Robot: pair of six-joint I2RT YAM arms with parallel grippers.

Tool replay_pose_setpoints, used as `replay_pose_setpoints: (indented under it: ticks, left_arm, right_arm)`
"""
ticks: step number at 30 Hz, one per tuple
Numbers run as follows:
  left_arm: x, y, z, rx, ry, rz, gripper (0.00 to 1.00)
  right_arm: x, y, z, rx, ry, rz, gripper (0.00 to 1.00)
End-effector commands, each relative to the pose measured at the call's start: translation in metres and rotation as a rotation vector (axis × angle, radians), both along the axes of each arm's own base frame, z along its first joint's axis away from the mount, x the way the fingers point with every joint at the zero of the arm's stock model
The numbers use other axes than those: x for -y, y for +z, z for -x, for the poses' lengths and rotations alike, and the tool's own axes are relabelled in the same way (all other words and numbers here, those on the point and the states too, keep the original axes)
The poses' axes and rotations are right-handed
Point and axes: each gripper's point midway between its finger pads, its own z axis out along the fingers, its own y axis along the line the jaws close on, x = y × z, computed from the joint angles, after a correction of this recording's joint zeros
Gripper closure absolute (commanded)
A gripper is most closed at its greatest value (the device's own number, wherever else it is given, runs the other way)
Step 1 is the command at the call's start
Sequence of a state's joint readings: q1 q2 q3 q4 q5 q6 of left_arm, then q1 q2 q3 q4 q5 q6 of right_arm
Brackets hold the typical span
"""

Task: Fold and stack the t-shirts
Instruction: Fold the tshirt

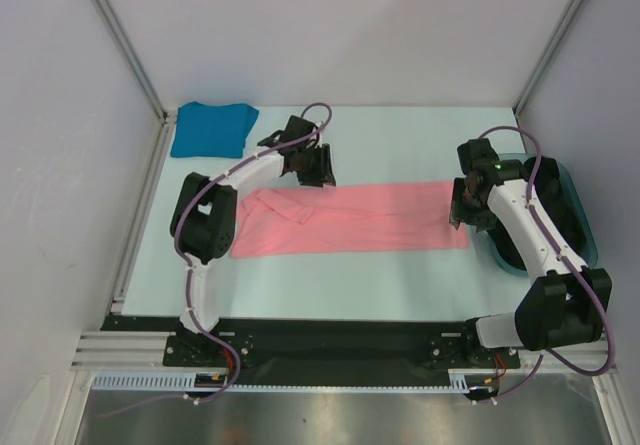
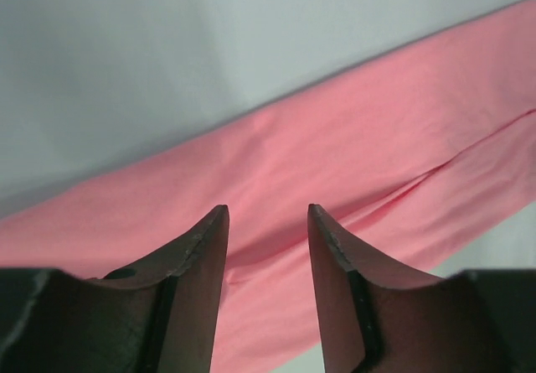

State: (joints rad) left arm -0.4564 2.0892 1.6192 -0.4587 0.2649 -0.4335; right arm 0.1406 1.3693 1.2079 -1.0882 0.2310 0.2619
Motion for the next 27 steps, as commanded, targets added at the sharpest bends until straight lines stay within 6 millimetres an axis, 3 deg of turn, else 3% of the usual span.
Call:
replay_pose_setpoints:
  ticks: [1, 2, 3, 4, 6, 7, 8, 9, 13, 17, 22, 27]
  left_arm:
    - [-0.001, 0.060, 0.000, 0.137, -0.003, 0.005, 0.51]
    - [-0.008, 0.058, 0.005, 0.126, 0.019, -0.018, 0.44]
    - [-0.012, 0.057, 0.012, 0.118, 0.024, -0.027, 0.43]
    - [-0.022, 0.043, 0.027, 0.081, 0.027, -0.052, 0.42]
    - [-0.033, 0.046, 0.042, 0.084, 0.032, -0.074, 0.42]
    - [-0.040, 0.031, 0.057, 0.050, 0.027, -0.098, 0.42]
    - [-0.045, 0.035, 0.064, 0.062, 0.020, -0.109, 0.42]
    - [-0.052, 0.023, 0.076, 0.036, 0.017, -0.137, 0.42]
    - [-0.066, 0.009, 0.093, 0.023, 0.000, -0.213, 0.42]
    - [-0.074, -0.008, 0.093, -0.015, 0.009, -0.286, 0.44]
    - [-0.071, -0.023, 0.082, -0.033, 0.010, -0.321, 0.46]
    - [-0.068, -0.031, 0.069, -0.029, 0.007, -0.361, 0.56]
  right_arm:
    - [-0.001, 0.011, -0.001, 0.034, -0.008, -0.005, 0.48]
    - [-0.002, 0.011, -0.003, 0.039, -0.010, -0.010, 0.48]
    - [-0.004, 0.010, -0.003, 0.041, -0.007, -0.018, 0.48]
    - [-0.005, 0.010, -0.004, 0.045, -0.006, -0.021, 0.48]
    - [-0.006, 0.008, -0.004, 0.049, -0.008, -0.030, 0.48]
    - [-0.007, 0.006, -0.005, 0.047, -0.005, -0.031, 0.48]
    - [-0.008, 0.005, -0.006, 0.052, -0.005, -0.035, 0.48]
    - [-0.009, 0.003, -0.006, 0.049, -0.003, -0.040, 0.48]
    - [-0.014, -0.003, -0.008, 0.053, 0.000, -0.065, 0.48]
    - [-0.016, -0.007, -0.009, 0.050, 0.000, -0.080, 0.48]
    - [-0.017, -0.006, -0.007, 0.051, -0.001, -0.081, 0.48]
    - [-0.015, -0.004, -0.002, 0.048, -0.006, -0.072, 0.48]
